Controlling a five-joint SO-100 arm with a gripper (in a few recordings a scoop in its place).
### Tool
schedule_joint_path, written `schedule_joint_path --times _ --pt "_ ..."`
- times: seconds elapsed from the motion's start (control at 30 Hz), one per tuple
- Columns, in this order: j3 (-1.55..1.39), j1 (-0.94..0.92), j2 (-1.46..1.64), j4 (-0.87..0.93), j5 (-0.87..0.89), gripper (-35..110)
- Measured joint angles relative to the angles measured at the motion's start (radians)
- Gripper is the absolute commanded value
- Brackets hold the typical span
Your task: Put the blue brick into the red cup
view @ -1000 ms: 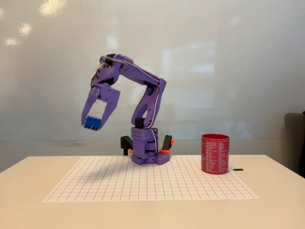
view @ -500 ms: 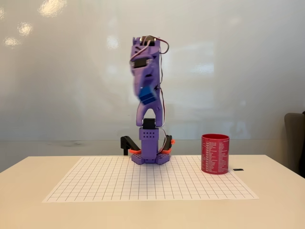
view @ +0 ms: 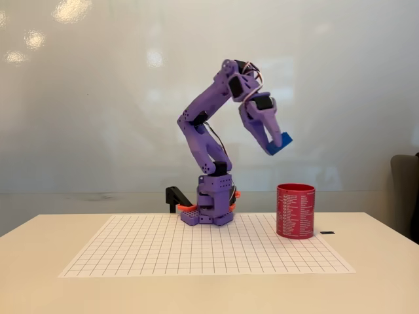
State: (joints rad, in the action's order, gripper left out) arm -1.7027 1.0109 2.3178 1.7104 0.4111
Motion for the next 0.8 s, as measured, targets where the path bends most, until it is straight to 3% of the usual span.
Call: schedule_joint_path --times 0.23,0.7,0.8 --pt "-0.061 0.229 -0.095 -0.041 0.04 0" --pt "-0.184 0.227 -0.178 -0.183 0.057 0" --pt "-0.201 0.219 -0.178 -0.183 0.04 25"
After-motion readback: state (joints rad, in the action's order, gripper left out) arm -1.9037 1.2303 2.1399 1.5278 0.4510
